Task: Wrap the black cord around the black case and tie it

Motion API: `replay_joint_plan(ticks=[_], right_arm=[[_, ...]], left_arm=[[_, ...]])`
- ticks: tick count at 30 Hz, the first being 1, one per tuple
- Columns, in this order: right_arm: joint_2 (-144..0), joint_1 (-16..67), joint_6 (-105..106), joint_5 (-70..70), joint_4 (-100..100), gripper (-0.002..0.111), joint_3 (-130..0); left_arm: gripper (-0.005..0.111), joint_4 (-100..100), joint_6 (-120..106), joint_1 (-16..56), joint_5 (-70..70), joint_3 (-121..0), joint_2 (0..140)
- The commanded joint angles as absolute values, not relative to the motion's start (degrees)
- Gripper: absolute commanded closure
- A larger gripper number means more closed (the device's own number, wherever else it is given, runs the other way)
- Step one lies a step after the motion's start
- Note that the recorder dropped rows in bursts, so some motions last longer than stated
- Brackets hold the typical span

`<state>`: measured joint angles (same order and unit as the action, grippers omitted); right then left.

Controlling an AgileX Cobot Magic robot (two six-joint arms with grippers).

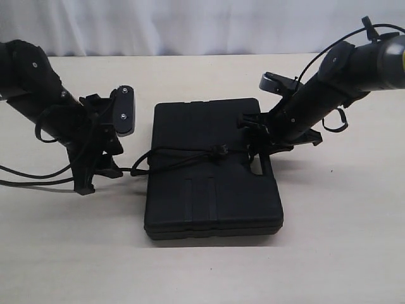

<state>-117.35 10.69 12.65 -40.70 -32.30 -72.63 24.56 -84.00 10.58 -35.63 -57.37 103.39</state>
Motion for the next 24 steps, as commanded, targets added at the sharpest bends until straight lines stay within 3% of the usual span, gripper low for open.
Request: replay_joint_plan(ticks=[1,3,5,9,10,24], right_arm=[[-116.6,10.5,13.9,-42.0,-31.9,0.104,-73.0],[-116.6,10.5,13.9,-42.0,-31.9,0.104,-73.0],[-116.6,10.5,13.9,-42.1,-32.0,0.104,-73.0],[-116.6,10.5,12.8,-42.6,-32.0,0.104,-73.0],[-116.6,10.5,12.8,-42.8,-32.0,0.104,-73.0],[-116.6,5.1,10.2,-43.5,-32.1,0.104,-73.1]], left_arm=[[0.061,26.9,-85.0,10.7,-33.9,-57.3,106.1],[0.061,26.9,-85.0,10.7,-32.8,-57.3,107.3],[0.069,26.9,-83.9,10.7,-31.9,-57.3,107.6],[0.104,26.7,-83.4,10.7,-32.0,-57.3,107.5],[0.107,26.4,-83.0,10.7,-32.5,-57.3,107.4],[0.107,17.8,-77.6,7.5,-32.4,-57.3,96.7]])
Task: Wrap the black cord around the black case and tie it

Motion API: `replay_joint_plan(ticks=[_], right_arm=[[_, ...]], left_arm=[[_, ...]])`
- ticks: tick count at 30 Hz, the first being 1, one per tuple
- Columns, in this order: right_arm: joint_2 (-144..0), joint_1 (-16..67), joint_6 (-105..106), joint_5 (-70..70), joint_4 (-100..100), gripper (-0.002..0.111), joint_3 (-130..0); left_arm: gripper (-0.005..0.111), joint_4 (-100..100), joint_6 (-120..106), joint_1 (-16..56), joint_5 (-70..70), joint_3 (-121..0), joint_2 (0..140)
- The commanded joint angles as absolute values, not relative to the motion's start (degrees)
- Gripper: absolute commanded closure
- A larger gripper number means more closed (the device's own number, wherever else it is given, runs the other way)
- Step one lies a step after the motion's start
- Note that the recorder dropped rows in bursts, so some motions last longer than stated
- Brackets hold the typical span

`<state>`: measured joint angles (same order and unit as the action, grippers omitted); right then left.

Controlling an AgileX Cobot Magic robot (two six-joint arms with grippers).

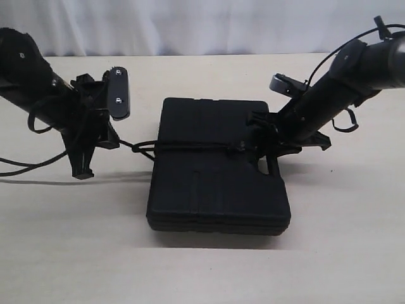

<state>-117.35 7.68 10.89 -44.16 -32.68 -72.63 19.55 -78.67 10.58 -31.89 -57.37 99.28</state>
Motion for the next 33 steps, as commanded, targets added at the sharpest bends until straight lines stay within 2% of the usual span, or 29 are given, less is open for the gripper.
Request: replay_joint_plan(ticks=[1,10,15,19,20,22,23,26,28,33], right_arm=[[-116.6,4.8,10.4,-43.5,-32.1,0.104,-73.1],[-117.0,4.8,11.6,-40.4,-34.1,0.104,-73.1],[-117.3,4.8,16.9,-39.2,-40.8,0.104,-73.5],[-117.4,4.8,18.9,-36.4,-43.3,0.104,-74.0],[-117.9,4.8,18.9,-36.1,-44.0,0.104,-74.0],[-119.6,4.8,19.3,-36.3,-46.3,0.104,-75.0],[-121.3,4.8,19.4,-37.7,-46.7,0.104,-77.0],[-124.2,4.8,19.4,-39.4,-47.7,0.104,-80.9],[-126.2,5.0,19.4,-41.8,-48.1,0.104,-84.2],[-128.3,8.2,19.3,-39.7,-48.7,0.102,-87.0]], left_arm=[[0.107,17.8,-77.2,6.3,-33.4,-57.3,96.7],[0.107,19.1,-73.4,-2.8,-35.0,-57.3,97.3],[0.107,20.4,-73.2,-4.0,-36.9,-57.3,103.4],[0.106,20.5,-73.2,-4.0,-32.1,-57.3,105.8],[0.103,20.6,-73.2,-4.0,-30.8,-57.3,105.8],[0.089,21.0,-73.2,-4.0,-28.1,-57.3,105.8],[0.075,22.1,-73.2,-4.0,-27.0,-57.3,105.8],[0.054,22.1,-73.2,-4.0,-25.9,-57.3,105.5],[0.048,22.1,-72.0,-4.0,-24.4,-57.3,103.9],[0.049,23.0,-67.8,-4.0,-21.2,-57.3,94.5]])
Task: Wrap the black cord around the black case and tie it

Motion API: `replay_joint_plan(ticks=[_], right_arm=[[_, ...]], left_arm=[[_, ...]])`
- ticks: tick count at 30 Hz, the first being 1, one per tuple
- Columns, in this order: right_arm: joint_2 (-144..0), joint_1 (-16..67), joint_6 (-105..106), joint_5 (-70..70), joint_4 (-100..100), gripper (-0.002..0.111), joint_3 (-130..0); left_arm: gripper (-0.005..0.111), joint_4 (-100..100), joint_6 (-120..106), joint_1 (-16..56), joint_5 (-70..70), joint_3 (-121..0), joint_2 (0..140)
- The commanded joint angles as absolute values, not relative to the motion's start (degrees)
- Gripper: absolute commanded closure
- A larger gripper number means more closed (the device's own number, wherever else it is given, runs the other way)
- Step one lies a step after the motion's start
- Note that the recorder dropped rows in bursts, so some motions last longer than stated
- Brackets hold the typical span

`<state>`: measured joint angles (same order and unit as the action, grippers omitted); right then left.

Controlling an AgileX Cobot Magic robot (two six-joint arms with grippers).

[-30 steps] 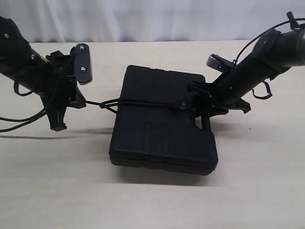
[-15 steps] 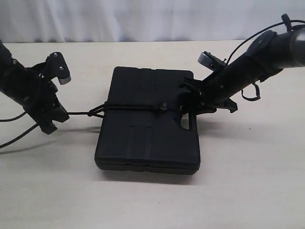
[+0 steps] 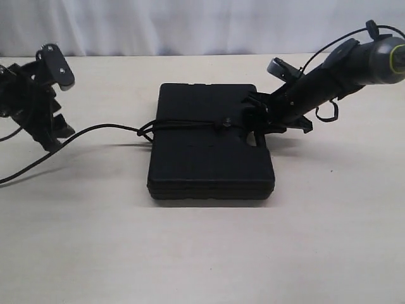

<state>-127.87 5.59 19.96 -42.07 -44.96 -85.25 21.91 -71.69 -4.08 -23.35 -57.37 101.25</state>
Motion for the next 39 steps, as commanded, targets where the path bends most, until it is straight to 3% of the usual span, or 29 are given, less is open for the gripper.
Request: replay_joint_plan(ticks=[1,6,9,11,13,15,17,20,21,29,39], right_arm=[[-128.3,8.9,19.4,-38.7,-48.7,0.099,-87.3],[-128.3,10.1,20.6,-40.3,-46.6,0.07,-89.8],[-128.3,9.8,17.5,-45.5,-36.1,0.052,-92.9],[-128.1,9.5,13.8,-49.8,-26.8,0.049,-95.5],[-128.1,9.3,8.6,-54.1,-16.2,0.05,-98.9],[-127.8,9.3,3.7,-56.0,-8.8,0.054,-101.1],[-126.5,9.3,1.4,-56.7,-5.9,0.067,-101.2],[-123.6,9.4,1.9,-58.9,-5.0,0.098,-99.8],[-122.2,9.4,1.9,-59.2,-4.4,0.104,-98.8],[-98.5,10.1,1.6,-52.5,-2.9,0.104,-77.8],[-52.9,18.1,2.1,-17.9,-3.8,0.104,-32.9]], left_arm=[[0.049,23.4,-65.9,-4.0,-21.0,-57.3,92.9],[0.051,26.2,-52.7,-4.0,-22.9,-57.3,85.6],[0.069,26.2,-43.0,-4.0,-29.4,-57.3,81.5],[0.083,26.1,-38.0,-4.0,-35.2,-57.3,79.2],[0.099,26.2,-33.0,-4.0,-42.3,-57.3,77.2],[0.107,26.2,-29.3,-4.0,-48.5,-57.3,76.0],[0.107,26.2,-25.0,-4.0,-54.2,-57.3,75.4],[0.107,25.2,-22.4,-4.0,-60.1,-57.3,74.9],[0.107,24.2,-22.3,-4.0,-61.3,-57.3,74.6],[0.107,22.7,-20.2,-1.7,-51.4,-50.1,61.7],[0.107,24.4,-33.3,11.4,-28.8,-27.9,17.6]])
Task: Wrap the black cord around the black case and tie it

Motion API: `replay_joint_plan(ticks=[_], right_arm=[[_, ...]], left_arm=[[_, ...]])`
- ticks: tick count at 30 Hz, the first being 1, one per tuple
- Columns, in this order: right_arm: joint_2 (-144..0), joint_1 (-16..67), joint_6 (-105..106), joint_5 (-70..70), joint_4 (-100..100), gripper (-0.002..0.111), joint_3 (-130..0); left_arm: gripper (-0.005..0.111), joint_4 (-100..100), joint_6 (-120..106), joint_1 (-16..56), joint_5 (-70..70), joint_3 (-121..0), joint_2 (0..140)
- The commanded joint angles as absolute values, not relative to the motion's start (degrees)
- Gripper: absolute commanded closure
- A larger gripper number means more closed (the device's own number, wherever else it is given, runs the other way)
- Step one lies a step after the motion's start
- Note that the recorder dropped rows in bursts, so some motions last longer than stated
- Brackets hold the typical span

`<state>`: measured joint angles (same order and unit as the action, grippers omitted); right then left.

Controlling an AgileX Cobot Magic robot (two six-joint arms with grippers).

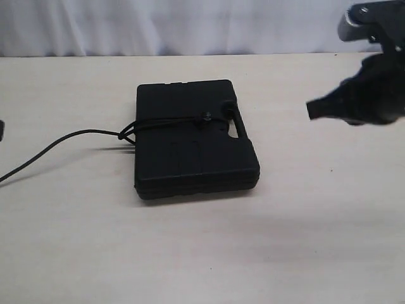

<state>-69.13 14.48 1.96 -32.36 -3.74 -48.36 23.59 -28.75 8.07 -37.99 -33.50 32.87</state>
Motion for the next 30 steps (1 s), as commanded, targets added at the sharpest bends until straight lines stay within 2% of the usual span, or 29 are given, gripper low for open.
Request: replay_joint_plan(ticks=[1,5,9,15,26,30], right_arm=[[-48.3,19.1,2.4,-12.8,-3.8,0.104,-28.7],[-35.7,21.9,4.6,12.9,-3.8,0.104,-14.7],[-28.7,22.1,5.1,24.6,-3.8,0.104,-7.2],[-21.4,22.1,5.1,25.2,-4.3,0.104,-3.1],[-16.6,22.1,5.1,24.6,-3.9,0.104,0.0],[-11.0,19.4,5.1,17.6,-3.4,0.104,0.0]], left_arm=[[0.107,24.7,-33.3,11.7,-23.9,-25.7,13.5],[0.107,31.0,-32.9,11.7,-3.0,-14.8,3.9],[0.107,34.7,-32.9,11.7,0.0,-9.2,1.2],[0.107,34.7,-32.9,11.7,-6.5,-8.4,1.2],[0.107,34.1,-32.9,11.7,-6.8,-8.1,1.2],[0.107,14.3,-32.9,11.7,-7.5,-7.0,1.2]])
